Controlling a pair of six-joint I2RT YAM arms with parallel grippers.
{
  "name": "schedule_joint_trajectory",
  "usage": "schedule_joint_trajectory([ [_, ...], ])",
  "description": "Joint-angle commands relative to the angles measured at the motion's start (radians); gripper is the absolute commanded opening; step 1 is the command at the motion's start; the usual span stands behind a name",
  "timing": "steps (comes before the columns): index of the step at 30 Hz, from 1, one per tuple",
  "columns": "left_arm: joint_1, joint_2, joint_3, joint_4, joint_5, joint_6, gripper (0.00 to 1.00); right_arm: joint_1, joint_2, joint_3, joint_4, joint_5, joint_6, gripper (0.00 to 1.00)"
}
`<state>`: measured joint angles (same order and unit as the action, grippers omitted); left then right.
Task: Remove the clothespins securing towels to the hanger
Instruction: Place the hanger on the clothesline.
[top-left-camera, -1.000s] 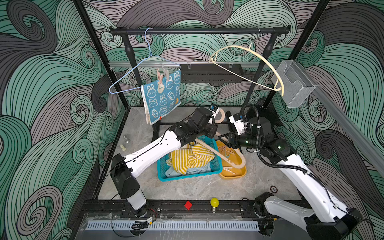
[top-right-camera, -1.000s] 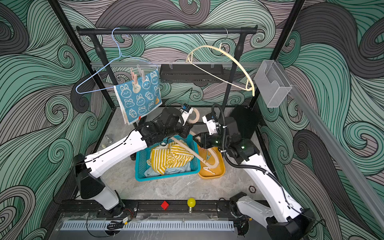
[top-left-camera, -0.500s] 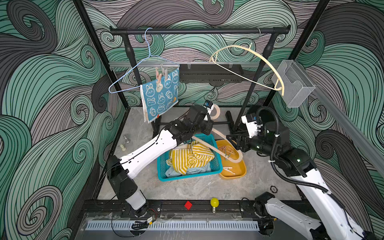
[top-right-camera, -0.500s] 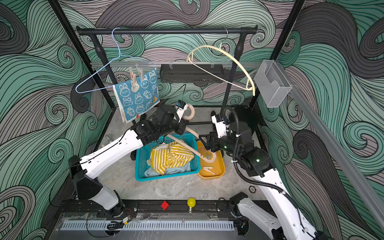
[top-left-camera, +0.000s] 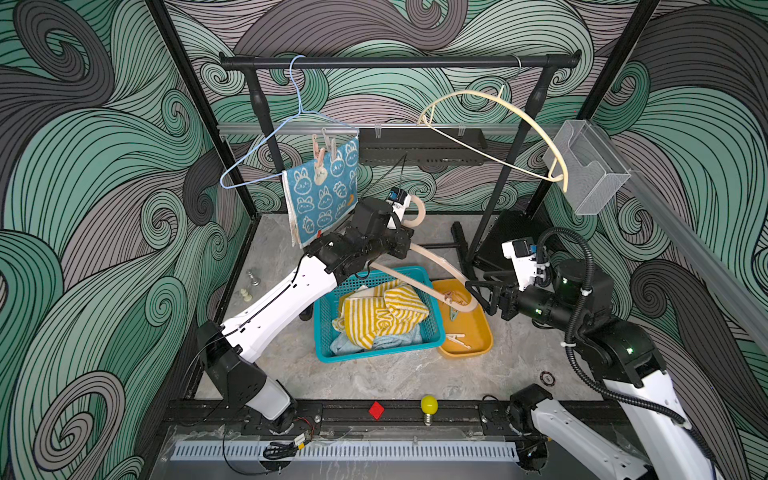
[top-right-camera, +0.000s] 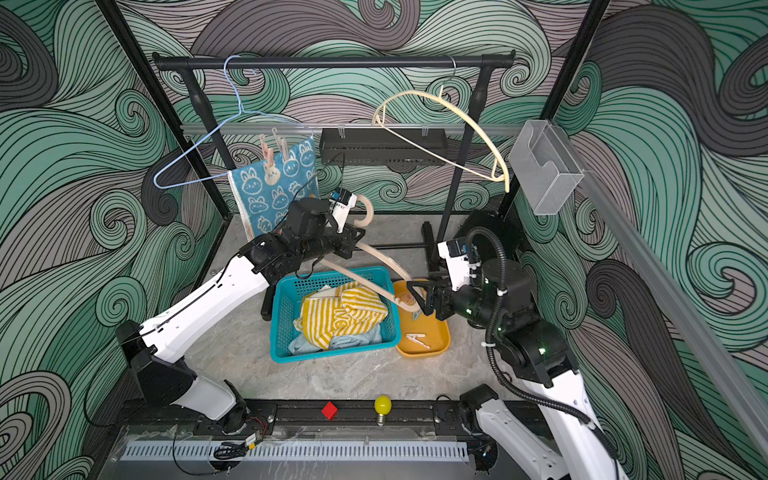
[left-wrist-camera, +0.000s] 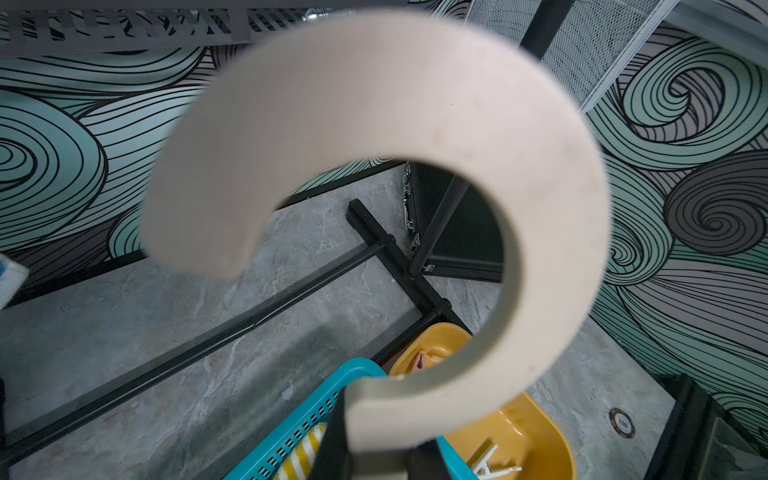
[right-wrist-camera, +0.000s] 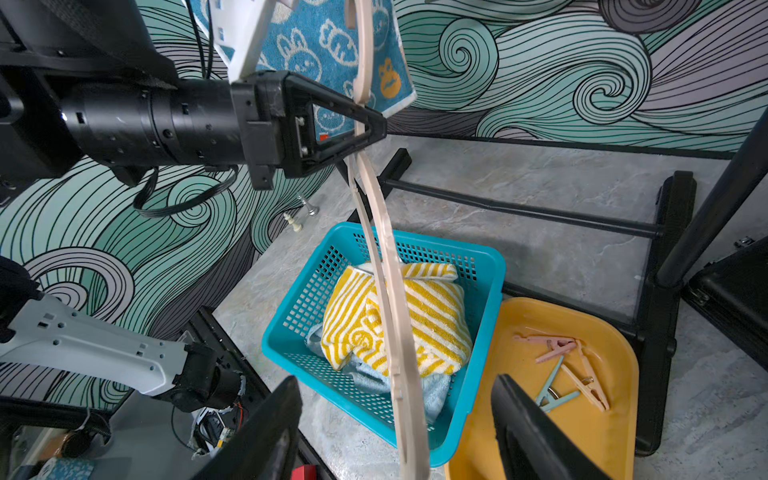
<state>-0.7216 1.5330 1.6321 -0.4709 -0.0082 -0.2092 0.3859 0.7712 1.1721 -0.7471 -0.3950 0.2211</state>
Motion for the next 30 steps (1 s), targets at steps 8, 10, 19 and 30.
schedule_joint_trajectory([
  [8,0.04,-0.029,0.06,0.027,0.11,-0.03,0.0,-0.072,0.006,-0.073,0.035,-0.225,0.051,0.63],
  [10,0.04,-0.022,0.076,0.019,0.121,-0.032,0.0,-0.073,0.008,-0.081,0.06,-0.24,0.064,0.58],
  [19,0.042,-0.011,0.101,0.008,0.143,-0.038,0.0,-0.072,0.013,-0.079,0.081,-0.242,0.07,0.41],
  [30,0.041,-0.007,0.097,-0.008,0.126,-0.035,0.0,-0.072,-0.002,-0.066,0.088,-0.213,0.07,0.07],
])
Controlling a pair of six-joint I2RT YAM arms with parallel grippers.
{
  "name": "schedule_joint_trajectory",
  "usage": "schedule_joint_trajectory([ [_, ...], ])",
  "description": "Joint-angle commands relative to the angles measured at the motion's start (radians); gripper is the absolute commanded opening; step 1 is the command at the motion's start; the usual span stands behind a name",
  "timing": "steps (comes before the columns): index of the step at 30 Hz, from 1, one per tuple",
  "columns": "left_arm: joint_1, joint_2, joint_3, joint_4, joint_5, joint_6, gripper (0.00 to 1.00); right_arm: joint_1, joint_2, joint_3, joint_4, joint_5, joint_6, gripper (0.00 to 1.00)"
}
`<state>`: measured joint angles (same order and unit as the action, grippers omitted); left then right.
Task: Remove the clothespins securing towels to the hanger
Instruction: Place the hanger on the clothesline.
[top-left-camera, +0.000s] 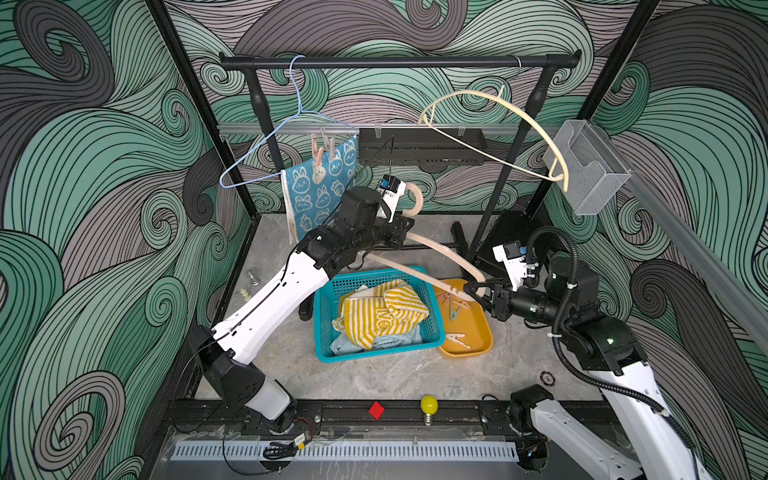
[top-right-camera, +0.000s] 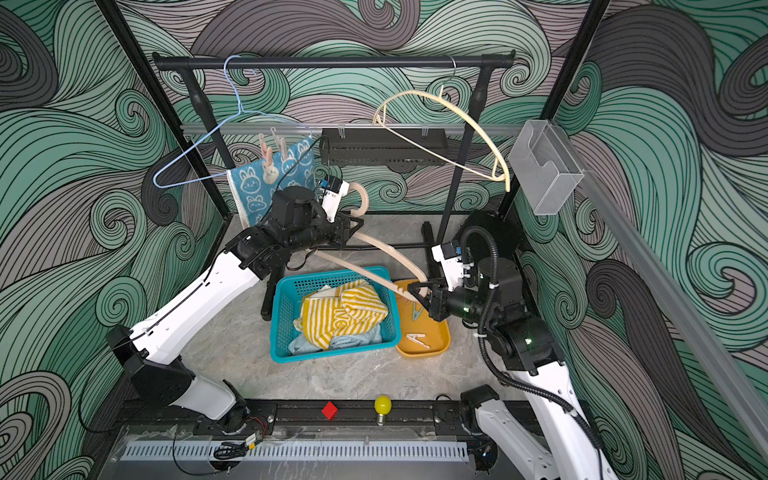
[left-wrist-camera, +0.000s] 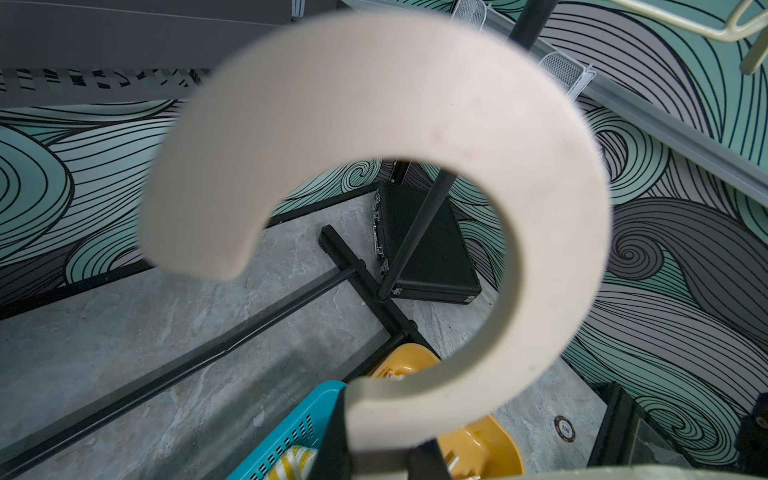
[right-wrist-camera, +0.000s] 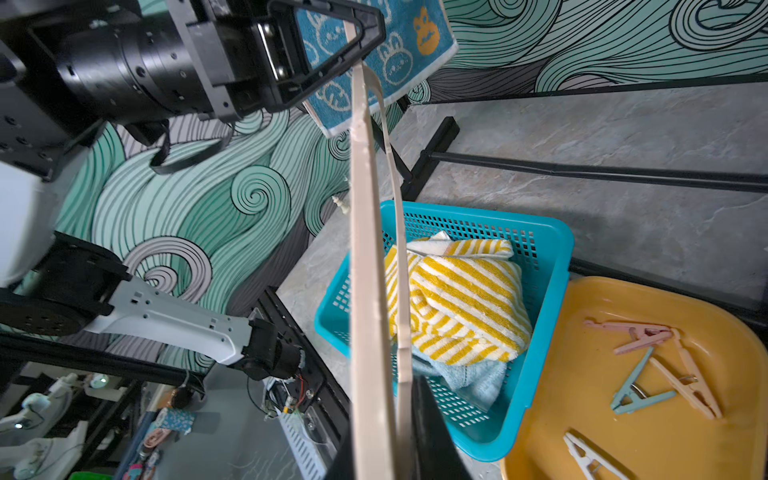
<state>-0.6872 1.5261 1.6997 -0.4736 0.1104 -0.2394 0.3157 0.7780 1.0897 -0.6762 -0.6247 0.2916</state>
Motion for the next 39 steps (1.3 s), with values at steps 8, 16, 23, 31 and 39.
schedule_joint_trajectory([
  [8,0.008,-0.002,0.04,-0.002,-0.004,-0.011,0.19,-0.002,-0.033,0.022,0.017,0.077,-0.012,0.0],
  [16,0.008,-0.029,0.041,0.007,-0.032,-0.023,0.63,0.0,-0.033,0.04,0.024,0.112,-0.023,0.0],
  [23,0.008,-0.122,-0.004,-0.003,-0.031,-0.035,0.65,0.011,-0.031,0.07,0.024,0.225,-0.044,0.0],
  [31,0.006,-0.263,-0.139,0.0,-0.04,-0.069,0.65,0.057,0.009,0.14,0.02,0.336,-0.09,0.0],
  [39,-0.001,-0.324,-0.237,-0.026,-0.057,-0.09,0.65,0.113,0.081,0.265,0.003,0.468,-0.193,0.0],
])
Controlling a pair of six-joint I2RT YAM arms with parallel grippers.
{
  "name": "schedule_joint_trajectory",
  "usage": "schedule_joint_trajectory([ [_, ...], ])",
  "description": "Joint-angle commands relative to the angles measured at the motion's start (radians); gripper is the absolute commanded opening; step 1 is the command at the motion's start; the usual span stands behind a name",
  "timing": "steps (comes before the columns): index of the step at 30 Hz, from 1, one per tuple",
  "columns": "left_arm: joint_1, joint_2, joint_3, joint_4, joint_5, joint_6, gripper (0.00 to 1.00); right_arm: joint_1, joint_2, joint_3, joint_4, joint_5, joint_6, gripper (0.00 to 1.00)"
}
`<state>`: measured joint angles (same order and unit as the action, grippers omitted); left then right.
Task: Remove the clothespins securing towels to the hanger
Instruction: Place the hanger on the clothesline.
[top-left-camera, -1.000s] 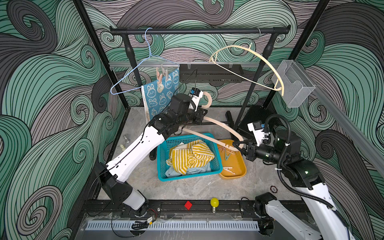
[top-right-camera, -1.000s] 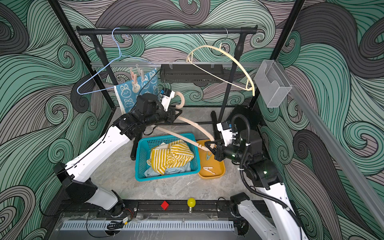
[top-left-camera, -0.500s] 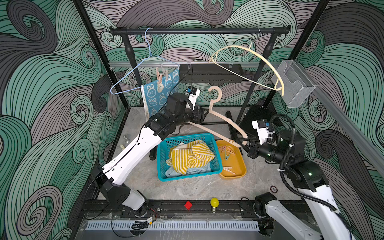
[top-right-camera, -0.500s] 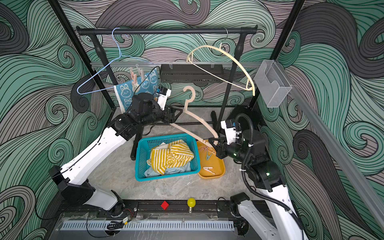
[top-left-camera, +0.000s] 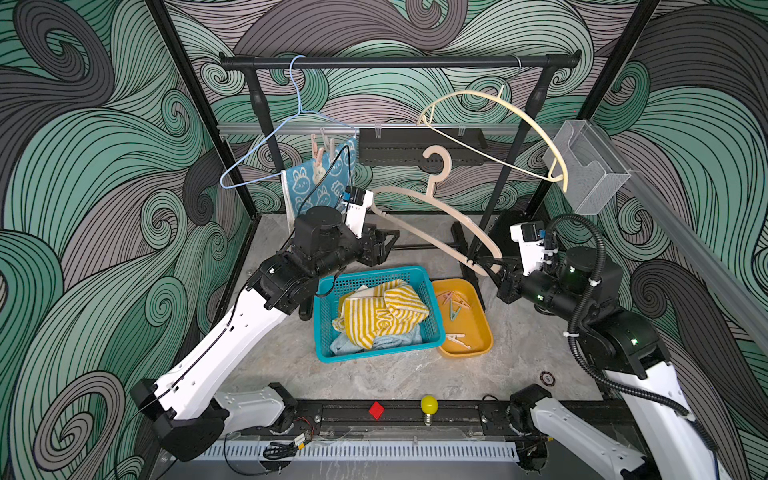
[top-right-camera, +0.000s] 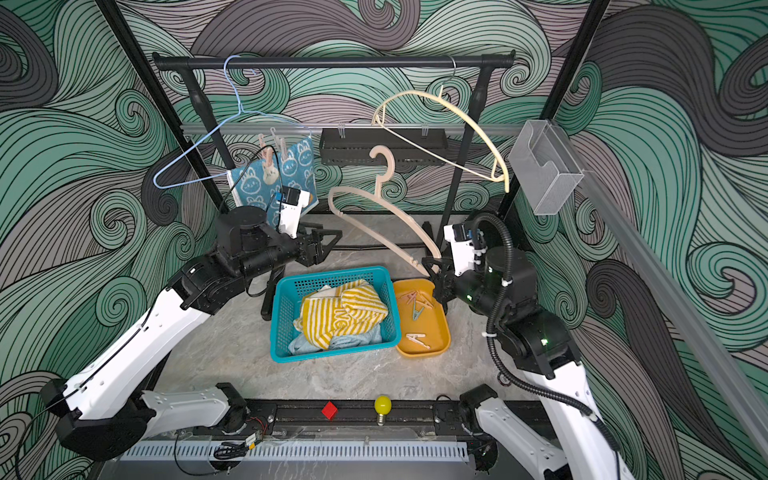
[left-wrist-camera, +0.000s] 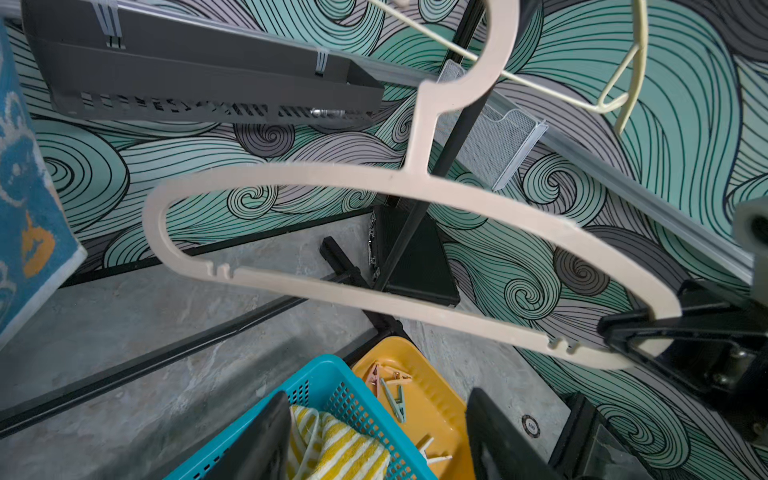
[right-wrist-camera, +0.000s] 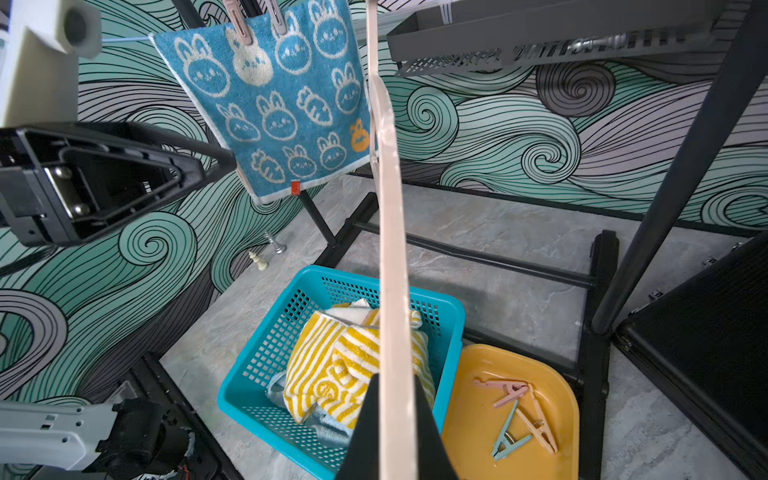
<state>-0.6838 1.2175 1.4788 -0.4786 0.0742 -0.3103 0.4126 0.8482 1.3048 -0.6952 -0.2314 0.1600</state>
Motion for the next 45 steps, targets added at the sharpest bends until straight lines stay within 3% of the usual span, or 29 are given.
schedule_joint_trajectory([
  [1,-0.006,-0.021,-0.025,-0.024,-0.027,-0.022,0.65,0.022,0.018,0.066,0.023,0.086,-0.071,0.0],
  [22,-0.008,-0.109,-0.127,-0.029,-0.103,-0.047,0.65,0.074,0.141,0.343,0.072,0.176,-0.157,0.0],
  [45,-0.008,-0.058,-0.114,0.027,-0.077,-0.036,0.65,0.077,0.297,0.521,0.082,0.266,-0.109,0.0],
])
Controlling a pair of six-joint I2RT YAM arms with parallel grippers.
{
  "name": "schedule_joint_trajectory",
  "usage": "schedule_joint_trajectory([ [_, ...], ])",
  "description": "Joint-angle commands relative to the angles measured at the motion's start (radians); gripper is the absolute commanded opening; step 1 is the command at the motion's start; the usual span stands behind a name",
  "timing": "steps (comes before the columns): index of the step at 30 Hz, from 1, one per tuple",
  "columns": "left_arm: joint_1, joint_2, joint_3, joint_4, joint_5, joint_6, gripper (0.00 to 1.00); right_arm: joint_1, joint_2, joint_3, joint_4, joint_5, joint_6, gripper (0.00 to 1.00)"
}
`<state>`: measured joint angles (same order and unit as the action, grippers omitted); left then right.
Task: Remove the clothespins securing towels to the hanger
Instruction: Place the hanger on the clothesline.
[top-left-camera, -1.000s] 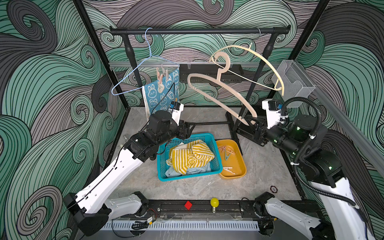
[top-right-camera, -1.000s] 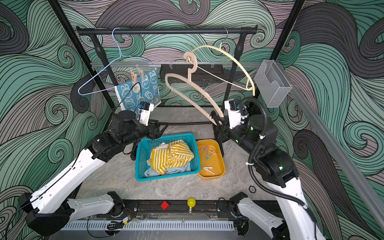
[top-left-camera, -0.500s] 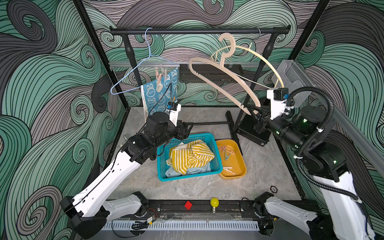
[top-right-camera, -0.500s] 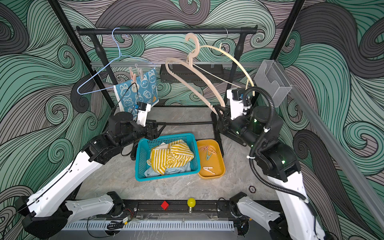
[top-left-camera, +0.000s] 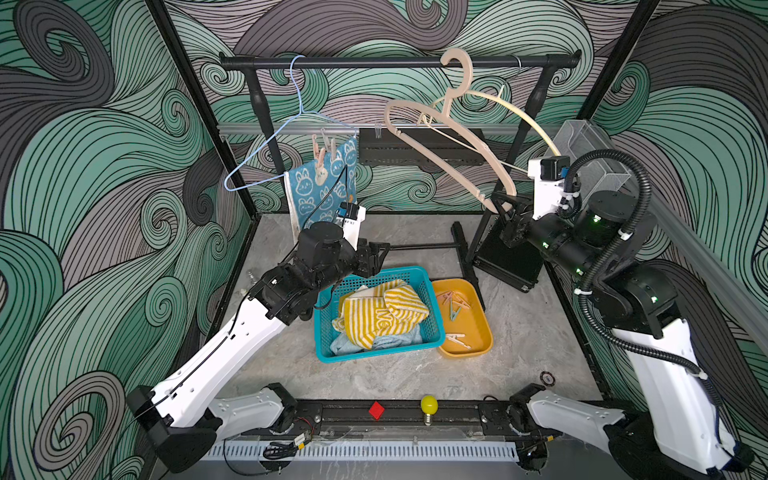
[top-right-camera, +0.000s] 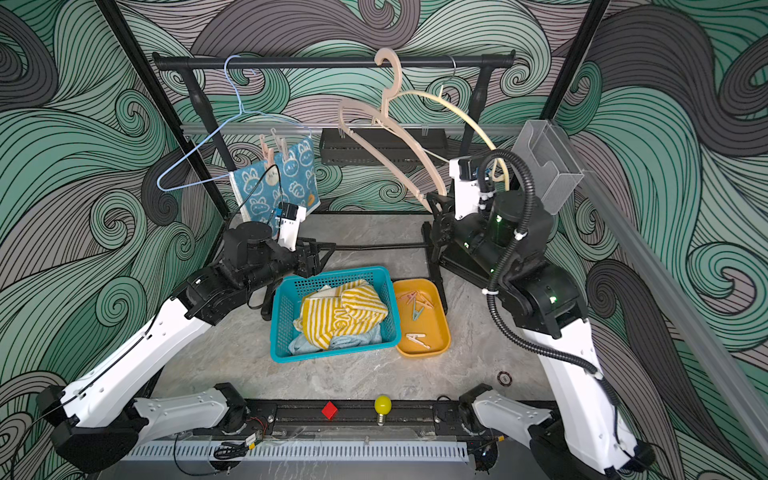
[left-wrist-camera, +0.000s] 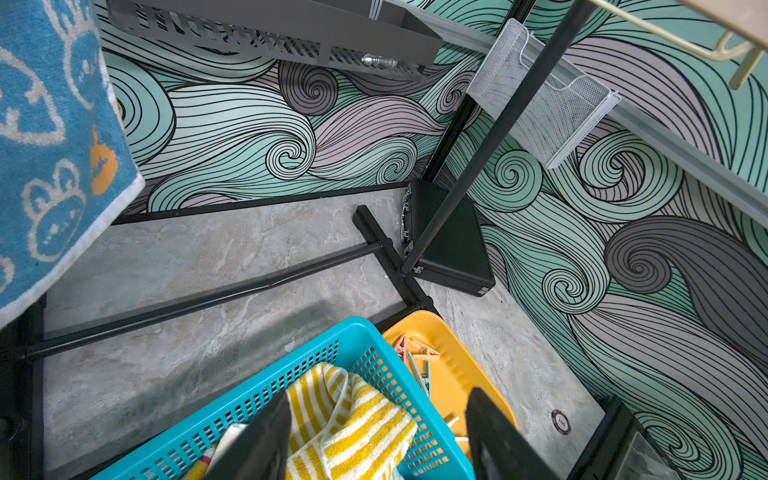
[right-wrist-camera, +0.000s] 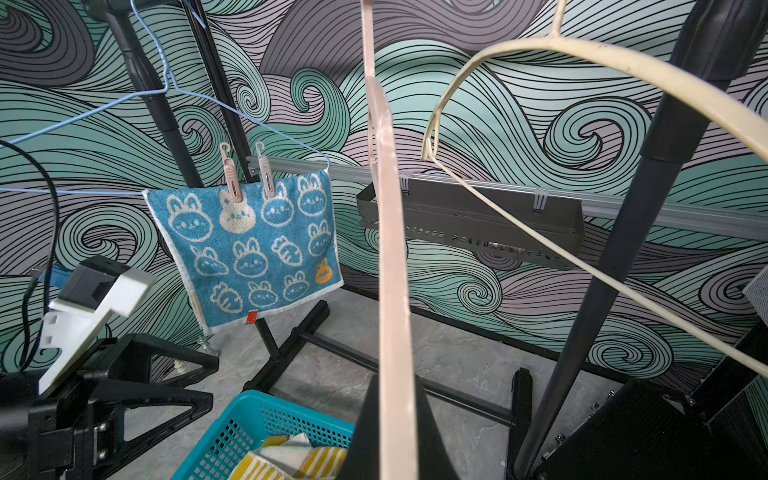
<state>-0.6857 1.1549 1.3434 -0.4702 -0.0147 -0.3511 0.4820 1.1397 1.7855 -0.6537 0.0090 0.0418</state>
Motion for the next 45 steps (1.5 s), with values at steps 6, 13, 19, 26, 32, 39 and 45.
schedule_joint_trajectory([
  [6,-0.005,0.003,0.022,0.016,0.01,0.009,0.65,0.013,0.046,0.071,0.037,0.027,0.01,0.0],
  [13,-0.006,-0.004,0.017,0.007,0.01,0.006,0.65,0.02,0.08,0.098,0.035,0.034,0.012,0.0],
  [19,-0.005,-0.005,0.013,0.002,0.01,0.005,0.65,0.023,0.102,0.114,0.033,0.04,0.009,0.0],
  [26,-0.006,-0.011,0.011,-0.007,0.006,0.007,0.65,0.028,0.13,0.132,0.033,0.042,0.008,0.0],
  [32,-0.005,-0.02,0.002,-0.008,-0.001,0.005,0.65,0.039,0.145,0.136,0.029,0.037,0.011,0.0],
  [39,-0.006,-0.024,-0.006,-0.008,-0.005,0.003,0.65,0.05,0.145,0.126,0.035,0.044,0.014,0.0],
  [45,-0.005,-0.03,-0.007,-0.013,-0.002,0.0,0.65,0.055,0.145,0.115,0.039,0.05,0.018,0.0],
])
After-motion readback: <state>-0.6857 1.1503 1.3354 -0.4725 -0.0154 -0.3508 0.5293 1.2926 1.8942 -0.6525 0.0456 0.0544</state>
